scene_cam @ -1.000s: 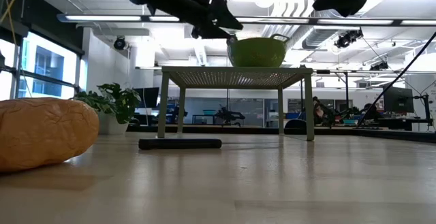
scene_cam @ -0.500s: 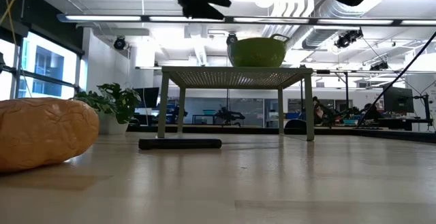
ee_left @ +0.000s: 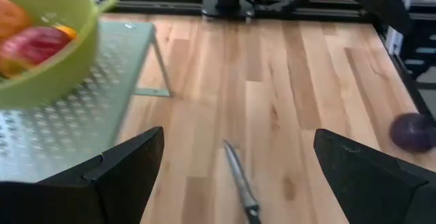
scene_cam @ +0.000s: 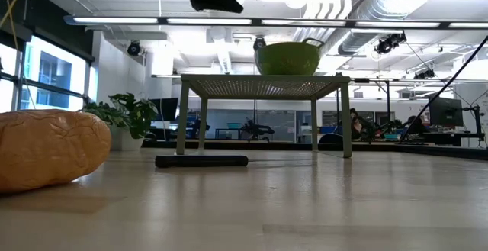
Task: Pick & Place Fruit
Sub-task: Put the purple plum into the green strainer bowl on the shelf
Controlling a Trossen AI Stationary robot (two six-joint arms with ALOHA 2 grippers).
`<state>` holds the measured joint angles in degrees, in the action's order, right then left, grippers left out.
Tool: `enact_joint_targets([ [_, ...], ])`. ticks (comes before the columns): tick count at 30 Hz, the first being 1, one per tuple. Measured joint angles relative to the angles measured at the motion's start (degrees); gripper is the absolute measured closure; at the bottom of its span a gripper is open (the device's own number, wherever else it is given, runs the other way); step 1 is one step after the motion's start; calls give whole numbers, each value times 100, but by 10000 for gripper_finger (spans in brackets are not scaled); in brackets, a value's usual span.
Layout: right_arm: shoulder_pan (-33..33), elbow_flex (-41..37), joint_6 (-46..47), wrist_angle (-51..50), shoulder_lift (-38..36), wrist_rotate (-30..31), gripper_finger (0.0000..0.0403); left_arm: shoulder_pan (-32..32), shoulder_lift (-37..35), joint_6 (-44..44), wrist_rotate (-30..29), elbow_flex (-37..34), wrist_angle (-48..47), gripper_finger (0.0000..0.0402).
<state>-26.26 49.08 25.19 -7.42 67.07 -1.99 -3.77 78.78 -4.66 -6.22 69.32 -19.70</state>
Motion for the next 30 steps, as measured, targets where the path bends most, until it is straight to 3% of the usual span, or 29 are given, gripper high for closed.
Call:
enact_joint_targets([
  [7, 1, 0, 14, 105, 33, -62, 194, -666, 0, -536, -82, 0, -72, 30],
  [13, 2, 1, 38, 494, 404, -123, 113, -1086, 0, -952, -109, 0, -155, 30],
  [20, -34, 2, 0, 685, 1077, -339, 29, -1446, 0, -1419, -546, 0, -380, 30],
  [30, -686, 2, -744, 1278, 1913, -43, 14, -1771, 0, -2494, -941, 0, -1178, 30],
])
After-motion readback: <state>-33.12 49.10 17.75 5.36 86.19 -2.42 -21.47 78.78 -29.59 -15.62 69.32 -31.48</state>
